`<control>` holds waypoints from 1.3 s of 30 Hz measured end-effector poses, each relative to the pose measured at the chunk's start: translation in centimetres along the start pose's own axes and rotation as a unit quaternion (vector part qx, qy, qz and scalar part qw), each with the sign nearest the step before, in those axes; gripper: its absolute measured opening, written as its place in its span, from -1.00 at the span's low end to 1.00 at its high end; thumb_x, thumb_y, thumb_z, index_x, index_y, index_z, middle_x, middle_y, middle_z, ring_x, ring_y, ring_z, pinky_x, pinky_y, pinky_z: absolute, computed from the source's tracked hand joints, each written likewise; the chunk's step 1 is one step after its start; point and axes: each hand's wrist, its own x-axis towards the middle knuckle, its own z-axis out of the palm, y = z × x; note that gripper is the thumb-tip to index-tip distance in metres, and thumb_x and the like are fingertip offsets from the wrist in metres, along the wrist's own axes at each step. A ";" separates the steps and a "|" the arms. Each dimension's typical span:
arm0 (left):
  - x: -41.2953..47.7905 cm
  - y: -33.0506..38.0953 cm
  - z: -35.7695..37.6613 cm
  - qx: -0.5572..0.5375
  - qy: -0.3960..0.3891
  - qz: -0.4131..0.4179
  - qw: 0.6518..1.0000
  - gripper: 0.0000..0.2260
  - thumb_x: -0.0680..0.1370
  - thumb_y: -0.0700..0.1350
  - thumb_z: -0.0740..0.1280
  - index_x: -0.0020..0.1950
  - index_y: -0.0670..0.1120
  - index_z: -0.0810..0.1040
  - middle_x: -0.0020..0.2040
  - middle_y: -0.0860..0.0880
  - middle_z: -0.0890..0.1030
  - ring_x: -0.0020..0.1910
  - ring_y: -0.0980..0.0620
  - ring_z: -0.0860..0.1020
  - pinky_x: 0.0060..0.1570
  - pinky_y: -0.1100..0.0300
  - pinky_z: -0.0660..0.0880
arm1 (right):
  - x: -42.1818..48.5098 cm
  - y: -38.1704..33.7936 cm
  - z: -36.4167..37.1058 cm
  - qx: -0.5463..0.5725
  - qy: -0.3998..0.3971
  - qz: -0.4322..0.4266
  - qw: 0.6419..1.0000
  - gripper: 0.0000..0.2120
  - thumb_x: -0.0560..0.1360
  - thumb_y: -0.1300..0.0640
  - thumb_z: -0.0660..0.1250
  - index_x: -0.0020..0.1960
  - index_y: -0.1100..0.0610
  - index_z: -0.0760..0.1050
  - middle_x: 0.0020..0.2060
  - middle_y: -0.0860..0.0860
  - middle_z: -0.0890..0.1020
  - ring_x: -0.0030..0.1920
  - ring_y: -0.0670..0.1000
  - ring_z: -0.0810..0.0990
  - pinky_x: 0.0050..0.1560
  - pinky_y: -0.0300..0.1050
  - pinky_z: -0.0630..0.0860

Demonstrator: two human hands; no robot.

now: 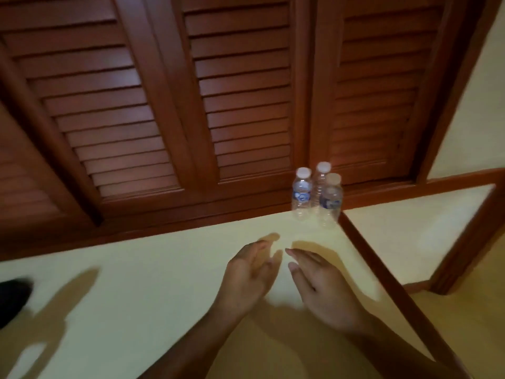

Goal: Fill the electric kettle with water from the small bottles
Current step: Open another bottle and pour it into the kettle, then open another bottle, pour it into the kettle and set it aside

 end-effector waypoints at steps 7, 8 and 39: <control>-12.2 -3.9 -12.4 0.102 0.101 -0.038 0.989 -0.41 0.62 -0.27 0.27 0.39 0.43 0.44 0.33 0.38 0.55 0.39 0.30 0.49 0.34 0.41 0.39 | -1.3 -12.3 7.7 0.068 -0.093 -0.140 0.983 -0.61 0.65 0.00 0.26 0.45 0.05 0.47 0.35 -0.14 0.54 0.33 -0.26 0.41 0.30 -0.61 0.06; -14.3 -4.2 -13.8 0.114 0.113 -0.054 0.986 -0.44 0.62 -0.27 0.27 0.45 0.33 0.44 0.37 0.32 0.54 0.42 0.30 0.46 0.38 0.40 0.36 | -1.8 -14.4 8.7 0.084 -0.107 -0.164 0.977 -0.62 0.64 0.01 0.27 0.44 0.05 0.47 0.34 -0.18 0.53 0.33 -0.29 0.41 0.31 -0.60 0.10; -43.9 -23.1 -55.0 0.071 0.457 -0.241 0.853 -0.27 0.51 0.12 0.55 0.54 -0.07 0.30 0.44 -0.06 0.47 0.37 -0.01 0.52 0.32 -0.04 0.55 | -16.2 -57.0 40.9 -0.047 -0.234 -0.345 0.908 -0.40 0.69 -0.15 -0.05 0.63 0.12 0.07 0.62 0.01 0.16 0.62 -0.05 0.02 0.52 -0.21 -0.24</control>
